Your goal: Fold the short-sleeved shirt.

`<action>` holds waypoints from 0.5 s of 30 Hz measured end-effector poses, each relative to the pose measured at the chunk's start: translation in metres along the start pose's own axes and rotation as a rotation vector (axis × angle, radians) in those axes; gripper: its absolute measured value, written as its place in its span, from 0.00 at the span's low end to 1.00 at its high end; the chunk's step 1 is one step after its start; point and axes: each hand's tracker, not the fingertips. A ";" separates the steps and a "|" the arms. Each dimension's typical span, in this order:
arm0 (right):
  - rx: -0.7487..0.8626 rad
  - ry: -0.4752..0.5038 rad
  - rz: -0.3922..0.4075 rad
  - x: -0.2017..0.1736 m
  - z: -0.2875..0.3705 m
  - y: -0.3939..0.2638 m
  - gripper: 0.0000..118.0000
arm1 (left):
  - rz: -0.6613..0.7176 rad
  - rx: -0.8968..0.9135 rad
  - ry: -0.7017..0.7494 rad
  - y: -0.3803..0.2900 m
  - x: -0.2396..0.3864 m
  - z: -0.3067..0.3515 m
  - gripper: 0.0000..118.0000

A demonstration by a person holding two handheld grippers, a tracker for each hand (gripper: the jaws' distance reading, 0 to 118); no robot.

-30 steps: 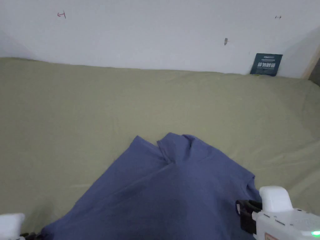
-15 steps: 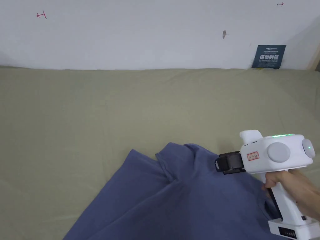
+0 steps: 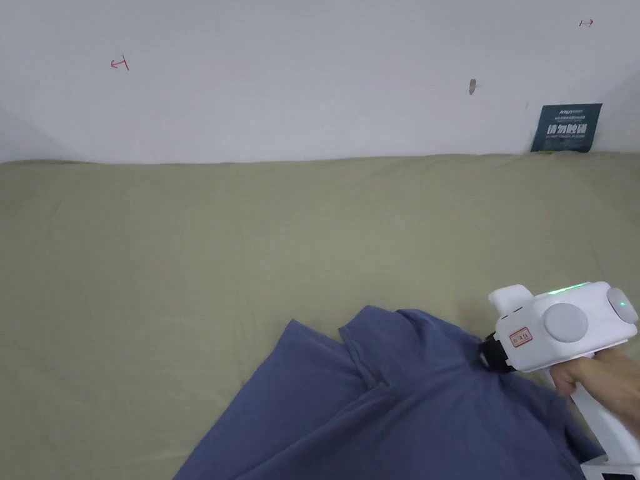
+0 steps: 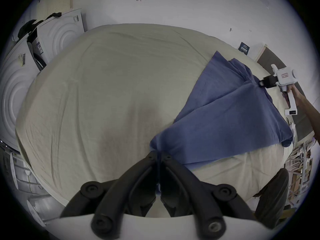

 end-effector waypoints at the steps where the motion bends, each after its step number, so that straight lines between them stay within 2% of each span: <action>1: 0.047 -0.020 0.038 -0.006 0.010 0.000 0.01 | 0.005 -0.001 -0.001 0.000 0.000 0.001 0.01; 3: 0.074 0.012 0.004 -0.007 0.039 -0.007 0.01 | 0.019 0.003 -0.009 0.001 -0.002 0.004 0.01; 10: 0.287 0.003 0.049 -0.025 0.175 -0.036 0.01 | 0.093 0.156 -0.075 0.024 0.001 0.067 0.01; 15: 0.462 -0.024 0.049 -0.038 0.290 -0.057 0.01 | 0.008 0.288 -0.065 0.064 0.030 0.132 0.01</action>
